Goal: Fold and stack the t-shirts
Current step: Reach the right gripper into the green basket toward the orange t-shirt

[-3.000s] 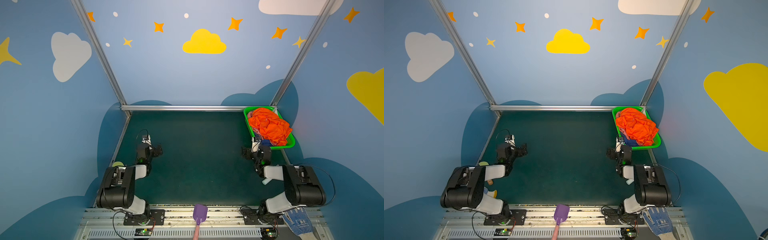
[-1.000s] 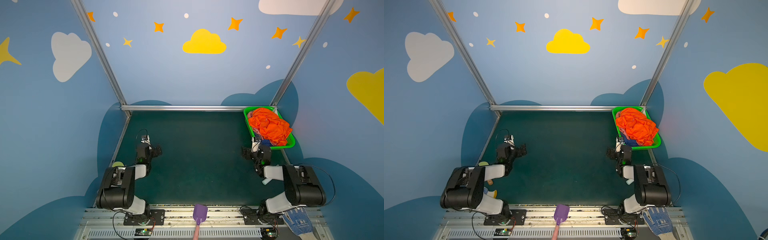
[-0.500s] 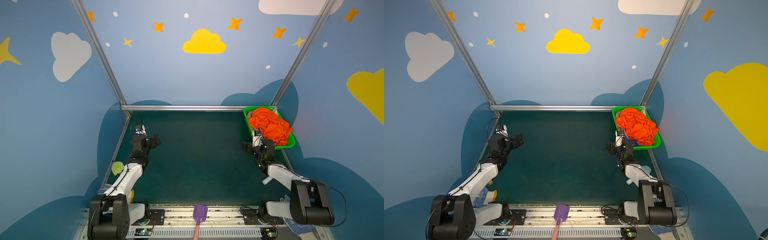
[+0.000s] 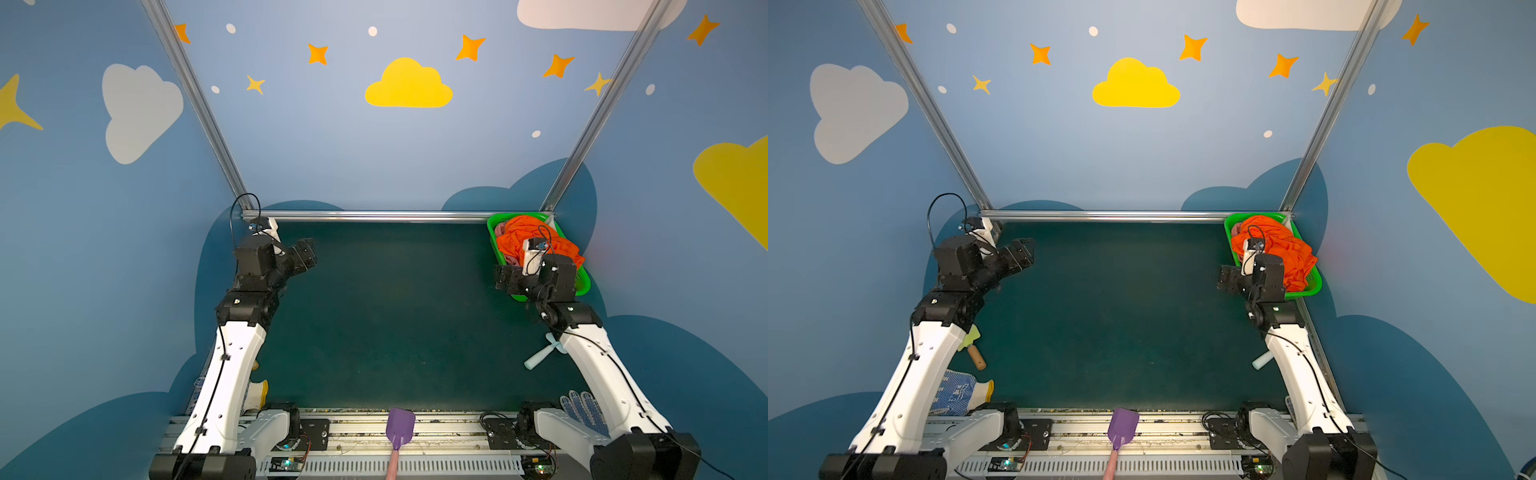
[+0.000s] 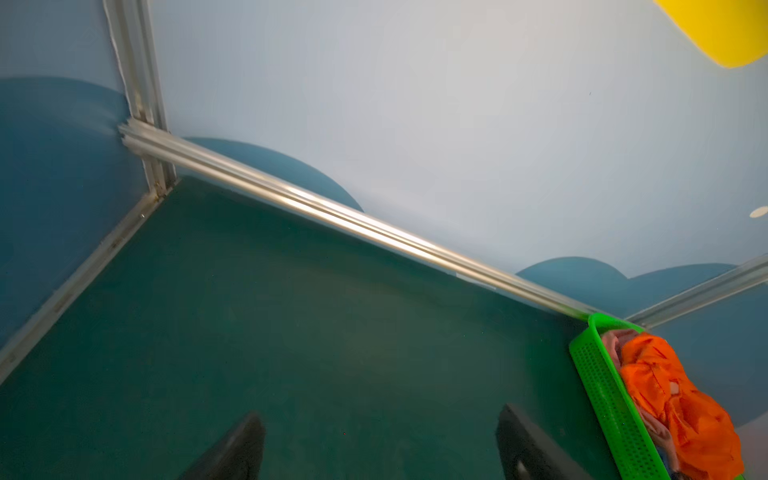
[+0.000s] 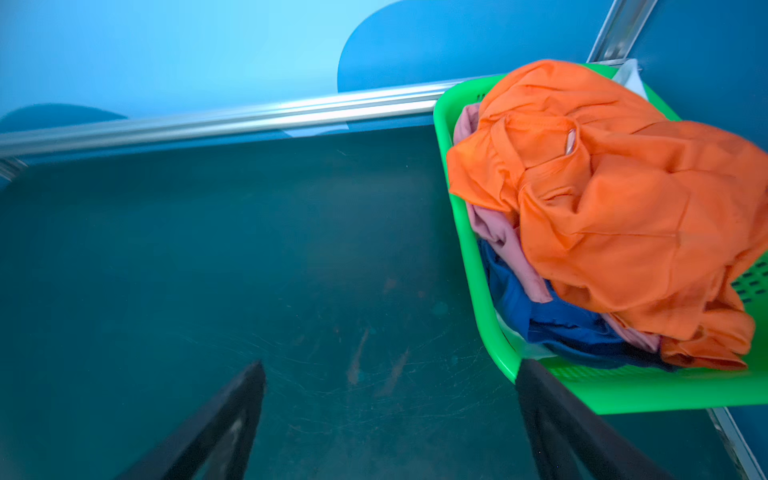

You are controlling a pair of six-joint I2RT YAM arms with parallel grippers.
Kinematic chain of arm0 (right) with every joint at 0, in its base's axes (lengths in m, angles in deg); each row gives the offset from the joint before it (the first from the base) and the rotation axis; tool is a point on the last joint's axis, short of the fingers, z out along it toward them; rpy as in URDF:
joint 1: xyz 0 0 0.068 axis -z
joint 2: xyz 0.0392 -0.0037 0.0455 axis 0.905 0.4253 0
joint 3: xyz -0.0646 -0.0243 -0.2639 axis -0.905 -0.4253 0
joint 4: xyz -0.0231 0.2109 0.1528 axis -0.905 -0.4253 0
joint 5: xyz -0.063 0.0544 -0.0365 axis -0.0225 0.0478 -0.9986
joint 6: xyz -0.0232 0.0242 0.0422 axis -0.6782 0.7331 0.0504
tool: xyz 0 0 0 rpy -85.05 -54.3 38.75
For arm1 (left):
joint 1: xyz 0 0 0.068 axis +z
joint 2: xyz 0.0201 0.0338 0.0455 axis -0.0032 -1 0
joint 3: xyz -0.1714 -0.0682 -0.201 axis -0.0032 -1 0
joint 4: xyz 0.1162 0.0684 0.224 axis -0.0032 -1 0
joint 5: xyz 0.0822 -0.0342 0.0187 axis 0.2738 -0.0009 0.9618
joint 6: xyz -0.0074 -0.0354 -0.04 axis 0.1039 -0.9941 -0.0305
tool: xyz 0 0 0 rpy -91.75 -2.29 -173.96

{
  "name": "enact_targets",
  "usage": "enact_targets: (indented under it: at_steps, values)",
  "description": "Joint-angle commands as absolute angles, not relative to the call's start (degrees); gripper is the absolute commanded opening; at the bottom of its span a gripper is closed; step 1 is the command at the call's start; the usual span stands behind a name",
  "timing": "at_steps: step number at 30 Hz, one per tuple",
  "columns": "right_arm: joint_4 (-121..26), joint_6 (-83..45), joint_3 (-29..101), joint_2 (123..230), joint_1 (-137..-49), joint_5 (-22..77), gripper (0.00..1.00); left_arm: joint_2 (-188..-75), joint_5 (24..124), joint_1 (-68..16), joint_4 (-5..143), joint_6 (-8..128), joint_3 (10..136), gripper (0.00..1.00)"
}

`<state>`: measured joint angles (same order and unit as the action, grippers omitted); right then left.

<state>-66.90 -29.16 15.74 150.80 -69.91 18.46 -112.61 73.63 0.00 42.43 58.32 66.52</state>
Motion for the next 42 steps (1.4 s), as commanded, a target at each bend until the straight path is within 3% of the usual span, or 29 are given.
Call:
enact_targets:
  at_steps: [1,16,26,38,42]
  values:
    - [-81.7,-25.1,24.6,156.1,-70.0,15.6,0.96,-118.2,66.4,-0.1,34.6,57.9,68.8,0.88]
    - [-99.7,-26.8,58.4,187.2,-61.5,10.7,0.91,-124.1,65.4,0.0,37.9,58.2,63.3,0.87]
    - [-102.6,-27.1,72.4,204.2,-55.9,18.0,0.65,-126.4,64.8,0.1,38.2,58.7,63.3,0.87]
    - [-104.4,-26.0,83.3,215.4,-54.8,22.5,0.53,-128.0,63.3,0.3,39.2,59.5,63.2,0.86]
    - [-104.4,-25.6,83.4,215.6,-54.8,23.0,0.34,-128.3,63.0,0.2,39.2,59.4,63.3,0.85]
